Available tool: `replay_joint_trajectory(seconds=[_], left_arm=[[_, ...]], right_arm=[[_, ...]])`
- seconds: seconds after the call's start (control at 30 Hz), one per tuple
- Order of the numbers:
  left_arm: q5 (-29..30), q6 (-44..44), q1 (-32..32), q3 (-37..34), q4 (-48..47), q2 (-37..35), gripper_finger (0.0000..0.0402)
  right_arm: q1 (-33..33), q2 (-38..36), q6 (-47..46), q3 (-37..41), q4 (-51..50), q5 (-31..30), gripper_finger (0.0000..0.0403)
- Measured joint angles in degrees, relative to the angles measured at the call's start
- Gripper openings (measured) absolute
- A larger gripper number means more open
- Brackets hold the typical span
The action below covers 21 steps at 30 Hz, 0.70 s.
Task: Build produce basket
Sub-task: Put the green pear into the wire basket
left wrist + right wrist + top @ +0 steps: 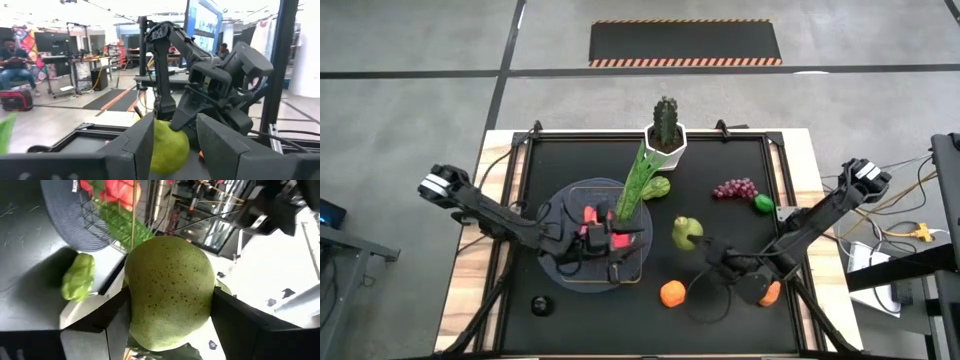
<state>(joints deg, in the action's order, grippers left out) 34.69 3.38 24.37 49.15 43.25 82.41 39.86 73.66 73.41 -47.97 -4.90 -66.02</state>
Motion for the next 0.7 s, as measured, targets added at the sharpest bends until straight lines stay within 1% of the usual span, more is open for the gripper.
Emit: replay_joint_trajectory(seconds=[0.13,0.33,0.43,0.53,0.7], left_arm=[[-3.3,-0.1,-1.8,0.2,4.3,2.9,0.0166],[-3.6,-4.0,-5.0,0.7,9.5,7.0,0.0248],[-4.4,-4.6,-6.9,1.2,11.2,9.6,0.0279],[-8.0,-6.3,-8.8,2.1,13.7,12.4,0.0292],[-12.1,-9.0,-11.4,3.3,18.5,16.4,0.0294]], right_arm=[[0.0,0.8,3.6,0.0,4.7,0.1,0.0222],[0.0,1.4,5.8,0.0,7.4,0.5,0.0222],[0.0,1.8,6.1,0.0,7.4,0.5,0.0222],[0.0,2.3,6.1,0.0,7.4,0.5,0.0222],[0.0,3.1,6.1,0.0,7.3,0.5,0.0222]])
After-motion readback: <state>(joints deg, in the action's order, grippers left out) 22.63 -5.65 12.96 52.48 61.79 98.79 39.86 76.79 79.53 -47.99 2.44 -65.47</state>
